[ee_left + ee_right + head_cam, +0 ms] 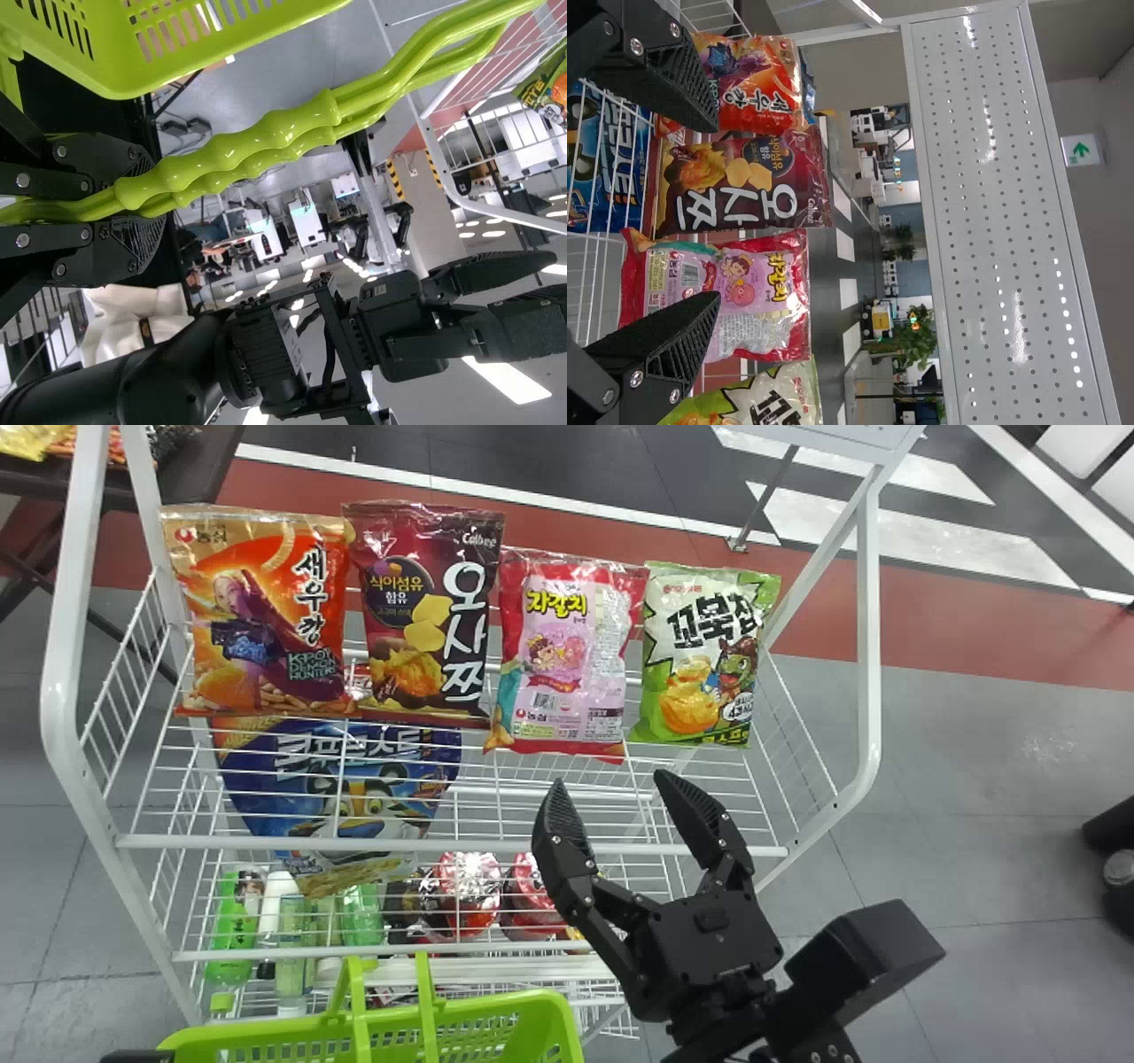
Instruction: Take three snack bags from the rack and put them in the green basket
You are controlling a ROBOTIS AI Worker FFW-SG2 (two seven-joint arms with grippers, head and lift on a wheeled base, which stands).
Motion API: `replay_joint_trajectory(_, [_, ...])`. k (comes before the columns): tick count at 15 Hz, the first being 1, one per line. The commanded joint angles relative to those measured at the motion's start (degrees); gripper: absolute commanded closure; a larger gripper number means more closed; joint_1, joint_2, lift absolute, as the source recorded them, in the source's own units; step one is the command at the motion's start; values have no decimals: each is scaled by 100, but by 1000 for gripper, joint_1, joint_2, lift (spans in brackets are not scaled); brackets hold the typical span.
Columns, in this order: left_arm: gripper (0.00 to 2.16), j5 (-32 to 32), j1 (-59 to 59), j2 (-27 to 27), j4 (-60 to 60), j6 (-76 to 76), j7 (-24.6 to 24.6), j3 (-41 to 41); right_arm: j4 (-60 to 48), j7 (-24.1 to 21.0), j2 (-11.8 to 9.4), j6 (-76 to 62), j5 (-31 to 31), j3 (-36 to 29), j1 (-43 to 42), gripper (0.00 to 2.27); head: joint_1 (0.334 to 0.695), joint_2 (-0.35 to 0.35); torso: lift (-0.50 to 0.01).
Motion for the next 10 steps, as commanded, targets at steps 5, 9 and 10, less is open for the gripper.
replay_joint_trajectory(5, [1791, 0, 18, -8, 16, -105, 51, -34, 121, 0, -1, 104, 0, 38, -160, 167, 695, -350, -7])
replay_joint_trajectory(9, [1791, 0, 18, -8, 95, -280, 122, -113, 156, 0, -1, 227, -9, 65, -265, 167, 695, -350, -7])
replay_joint_trajectory(10, [1791, -18, 18, -8, 130, -316, 131, -148, 200, 0, -1, 262, -9, 65, -300, 167, 695, -350, -7])
